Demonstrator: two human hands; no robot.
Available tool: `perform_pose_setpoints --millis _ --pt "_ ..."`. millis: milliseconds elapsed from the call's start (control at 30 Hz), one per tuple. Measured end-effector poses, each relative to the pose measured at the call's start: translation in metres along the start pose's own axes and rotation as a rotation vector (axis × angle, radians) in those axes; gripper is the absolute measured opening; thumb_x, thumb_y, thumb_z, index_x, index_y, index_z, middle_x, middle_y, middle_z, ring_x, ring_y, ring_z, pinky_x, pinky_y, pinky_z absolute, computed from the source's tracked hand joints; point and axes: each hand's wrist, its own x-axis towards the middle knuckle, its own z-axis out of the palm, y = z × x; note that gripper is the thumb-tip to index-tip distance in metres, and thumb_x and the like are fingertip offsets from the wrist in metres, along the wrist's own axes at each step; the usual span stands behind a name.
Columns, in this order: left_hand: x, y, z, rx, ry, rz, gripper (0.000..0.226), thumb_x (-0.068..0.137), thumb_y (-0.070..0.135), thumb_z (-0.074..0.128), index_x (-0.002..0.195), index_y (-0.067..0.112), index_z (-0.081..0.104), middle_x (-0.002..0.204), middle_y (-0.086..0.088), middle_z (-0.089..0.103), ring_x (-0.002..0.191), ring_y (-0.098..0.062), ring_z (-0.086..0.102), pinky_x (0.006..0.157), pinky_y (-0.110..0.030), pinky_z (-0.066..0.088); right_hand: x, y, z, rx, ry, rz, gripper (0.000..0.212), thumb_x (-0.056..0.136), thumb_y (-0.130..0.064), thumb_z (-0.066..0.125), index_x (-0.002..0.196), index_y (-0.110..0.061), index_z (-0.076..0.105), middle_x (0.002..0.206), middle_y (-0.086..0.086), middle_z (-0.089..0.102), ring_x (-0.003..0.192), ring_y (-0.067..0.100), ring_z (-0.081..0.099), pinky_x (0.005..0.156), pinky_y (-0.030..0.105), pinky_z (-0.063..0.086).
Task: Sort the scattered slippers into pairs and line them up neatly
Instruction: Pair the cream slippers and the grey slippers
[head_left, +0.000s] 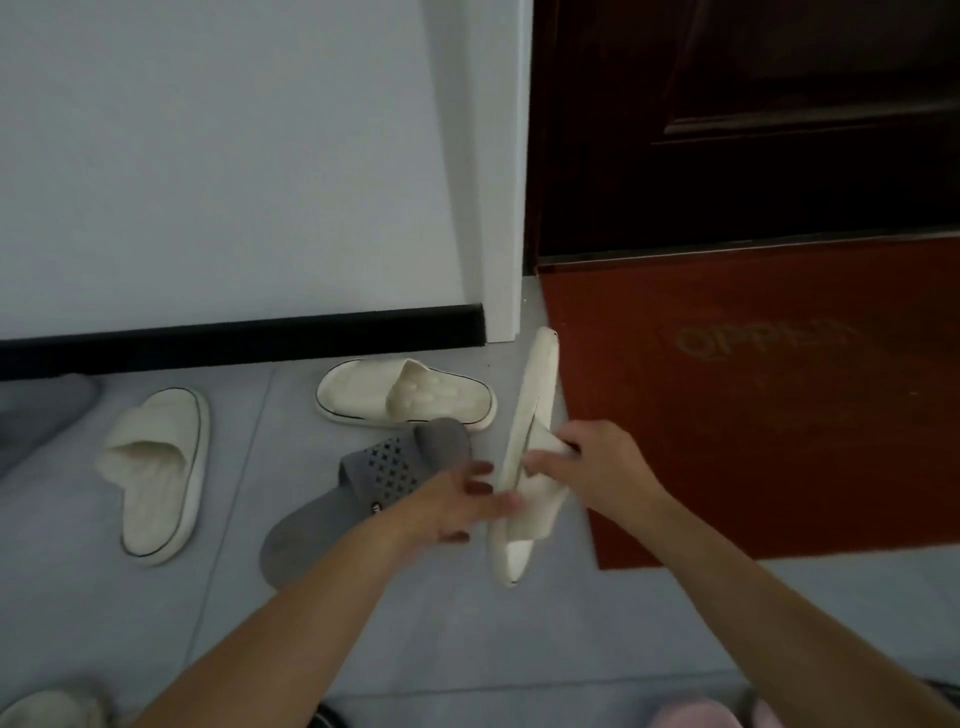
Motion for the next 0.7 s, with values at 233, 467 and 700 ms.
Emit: perform_pose_setpoints --millis 233,467,700 --pt "-0.041 -0.034 -0.055 -0.163 0.175 0.031 0.087 0.043 0.039 0.089 0.119 0.025 0.049 0.115 0.005 0.062 0.102 -0.014 0.064 0.082 -0.029 0.055 -0.003 -0.039 0.042 0.773 -0.095 0.429 0.014 0.081 -0.021 0.067 0.074 -0.009 0.065 0.063 0.004 0.046 0.054 0.013 0.038 0.052 0.024 0.030" --pt "-0.080 -0.066 -0.110 -0.420 0.474 0.073 0.037 0.074 0.016 0.076 0.107 0.012 0.060 0.109 -0.012 0.067 0.094 -0.024 0.064 0.082 -0.037 0.054 -0.008 -0.091 0.081 1.385 -0.207 0.754 0.011 0.089 -0.013 0.060 0.079 -0.011 0.060 0.049 -0.002 0.065 0.039 0.007 0.054 0.036 0.011 0.039" --pt "-0.130 -0.046 -0.196 -0.383 0.745 0.087 0.021 0.089 0.020 0.062 0.108 0.011 0.059 0.105 -0.004 0.061 0.097 -0.021 0.059 0.077 -0.036 0.052 -0.006 -0.158 0.106 0.968 -0.415 0.572 0.017 0.088 -0.024 0.061 0.081 -0.009 0.063 0.065 0.006 0.069 0.056 0.014 0.062 0.045 0.018 0.040"
